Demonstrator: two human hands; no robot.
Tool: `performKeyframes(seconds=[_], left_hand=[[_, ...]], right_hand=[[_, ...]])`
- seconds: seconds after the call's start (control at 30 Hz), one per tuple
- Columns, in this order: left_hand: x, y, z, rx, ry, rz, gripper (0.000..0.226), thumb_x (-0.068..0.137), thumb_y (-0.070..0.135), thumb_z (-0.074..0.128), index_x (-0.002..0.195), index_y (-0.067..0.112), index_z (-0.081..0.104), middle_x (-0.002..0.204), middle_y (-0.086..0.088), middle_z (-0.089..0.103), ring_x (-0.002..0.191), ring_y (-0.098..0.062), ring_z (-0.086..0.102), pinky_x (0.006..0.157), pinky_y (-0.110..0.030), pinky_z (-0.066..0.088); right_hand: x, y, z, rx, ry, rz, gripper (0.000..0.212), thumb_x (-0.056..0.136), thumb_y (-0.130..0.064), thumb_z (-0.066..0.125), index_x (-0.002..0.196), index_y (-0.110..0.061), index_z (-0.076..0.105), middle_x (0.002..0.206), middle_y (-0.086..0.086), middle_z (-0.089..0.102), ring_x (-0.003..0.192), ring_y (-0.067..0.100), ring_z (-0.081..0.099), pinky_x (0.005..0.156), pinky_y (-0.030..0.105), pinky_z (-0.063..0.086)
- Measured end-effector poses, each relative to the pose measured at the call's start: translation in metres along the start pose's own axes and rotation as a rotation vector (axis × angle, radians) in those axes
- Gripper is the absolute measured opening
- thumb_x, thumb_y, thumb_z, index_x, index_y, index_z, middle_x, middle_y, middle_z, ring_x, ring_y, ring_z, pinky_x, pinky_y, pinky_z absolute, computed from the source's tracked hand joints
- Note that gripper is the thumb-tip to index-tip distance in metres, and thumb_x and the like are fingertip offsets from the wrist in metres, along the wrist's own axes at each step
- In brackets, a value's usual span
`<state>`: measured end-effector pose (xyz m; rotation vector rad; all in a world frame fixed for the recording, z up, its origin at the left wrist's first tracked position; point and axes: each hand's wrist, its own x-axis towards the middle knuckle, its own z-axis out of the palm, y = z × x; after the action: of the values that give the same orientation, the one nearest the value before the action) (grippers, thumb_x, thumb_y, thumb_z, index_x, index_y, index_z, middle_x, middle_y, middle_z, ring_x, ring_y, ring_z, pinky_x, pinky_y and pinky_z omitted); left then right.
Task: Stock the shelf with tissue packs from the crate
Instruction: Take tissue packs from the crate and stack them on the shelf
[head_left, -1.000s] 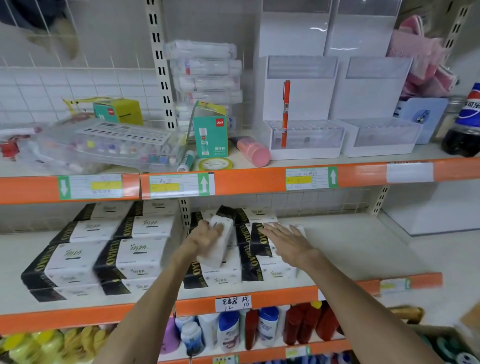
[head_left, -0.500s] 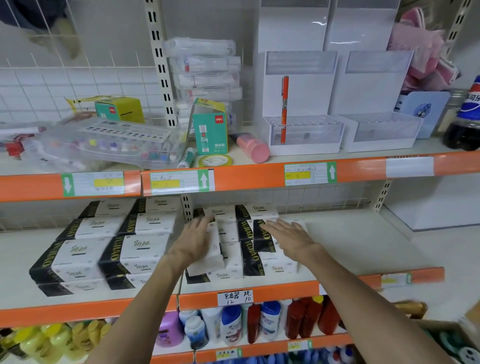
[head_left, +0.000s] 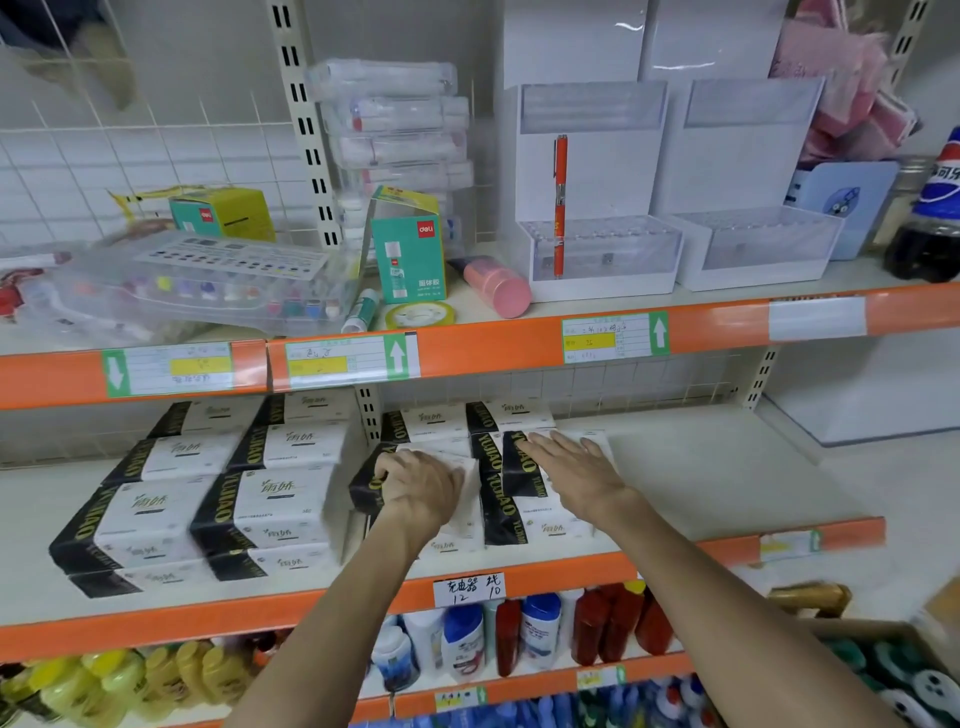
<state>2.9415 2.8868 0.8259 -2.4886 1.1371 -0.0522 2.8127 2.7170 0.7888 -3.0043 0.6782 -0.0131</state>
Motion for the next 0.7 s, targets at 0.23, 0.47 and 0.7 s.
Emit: performKeyframes(seconds=[0.23,0.47,0.7], left_hand=[[0.011,-0.028,0.014,-0.33,-0.107,0.07,0.086,0.079,0.071,0.053,0.145,0.024,0.025,0.147,-0.012,0.023,0.136,-0.038,0.019,0.109,-0.052,0.025],[0.012,-0.009,0.052,-0.145,0.134,-0.113,0.081,0.092,0.068,0.022,0.153,0.02,0.001,0.155,-0.019,0.019,0.131,-0.045,0.033,0.094,-0.049,0.045],[0.02,-0.002,0.055,-0.175,0.168,-0.069,0.071,0.098,0.057,0.024,0.153,0.02,-0.001,0.155,-0.02,0.015,0.132,-0.048,0.029,0.098,-0.053,0.042]], right_hand=[[-0.002,0.008,0.013,0.024,0.044,-0.03,0.097,0.085,0.02,0.04,0.154,-0.033,-0.001,0.162,-0.012,-0.005,0.148,0.012,-0.009,0.12,0.04,-0.004],[0.001,0.013,0.021,0.013,0.078,-0.078,0.096,0.085,0.02,0.04,0.154,-0.034,0.0,0.162,-0.014,-0.004,0.148,0.01,-0.009,0.121,0.041,-0.004],[-0.002,0.009,0.023,0.02,0.111,-0.065,0.099,0.084,0.022,0.041,0.154,-0.035,0.0,0.161,-0.014,-0.004,0.148,0.01,-0.009,0.12,0.039,-0.007]])
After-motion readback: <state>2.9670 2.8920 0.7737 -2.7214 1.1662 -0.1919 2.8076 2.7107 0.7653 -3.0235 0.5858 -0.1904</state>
